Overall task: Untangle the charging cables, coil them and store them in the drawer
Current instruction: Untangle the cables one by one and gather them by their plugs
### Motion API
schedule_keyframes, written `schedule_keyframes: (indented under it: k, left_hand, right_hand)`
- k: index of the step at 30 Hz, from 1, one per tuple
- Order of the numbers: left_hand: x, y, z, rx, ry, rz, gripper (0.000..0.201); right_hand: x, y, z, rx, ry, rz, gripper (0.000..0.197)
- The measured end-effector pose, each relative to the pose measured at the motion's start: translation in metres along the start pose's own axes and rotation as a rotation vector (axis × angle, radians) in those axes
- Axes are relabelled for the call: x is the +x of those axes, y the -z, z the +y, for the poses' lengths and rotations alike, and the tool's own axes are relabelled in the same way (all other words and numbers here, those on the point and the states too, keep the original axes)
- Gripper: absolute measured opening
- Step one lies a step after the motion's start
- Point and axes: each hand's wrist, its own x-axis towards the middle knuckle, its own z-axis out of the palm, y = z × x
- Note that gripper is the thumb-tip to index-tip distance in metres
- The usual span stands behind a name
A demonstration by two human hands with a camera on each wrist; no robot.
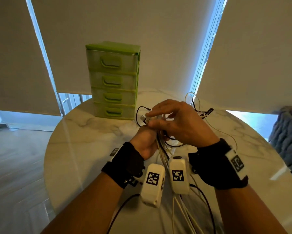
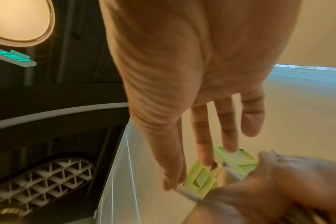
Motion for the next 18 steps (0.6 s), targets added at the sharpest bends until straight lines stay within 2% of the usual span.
schedule_keyframes:
  k: [2,5,9,13,18]
  left_hand:
    - [-0.001,-0.002,0.001,0.049,-0.002,0.015,0.031]
    - [-0.003,-0.006,0.003,0.079,-0.001,0.044,0.029]
    - [-0.005,-0.006,0.004,0.117,0.001,0.059,0.025]
    - [-0.007,-0.005,0.007,0.147,-0.021,0.037,0.027]
    - [-0.008,-0.004,0.006,0.097,-0.051,-0.018,0.024]
  right_hand:
    - [0.002,0.0,-0.002,-0.001,0.023,0.018,0.016]
    - [0.008,-0.001,-0.006,-0.044,0.038,-0.002,0.008]
    - [0.02,-0.003,-0.008,-0.114,0.006,-0.011,0.01]
    - [0.027,-0.001,-0.006,-0.13,-0.053,-0.115,0.018]
    - [0.029,0.005,-0.005,-0.139,-0.044,-0.237,0.016]
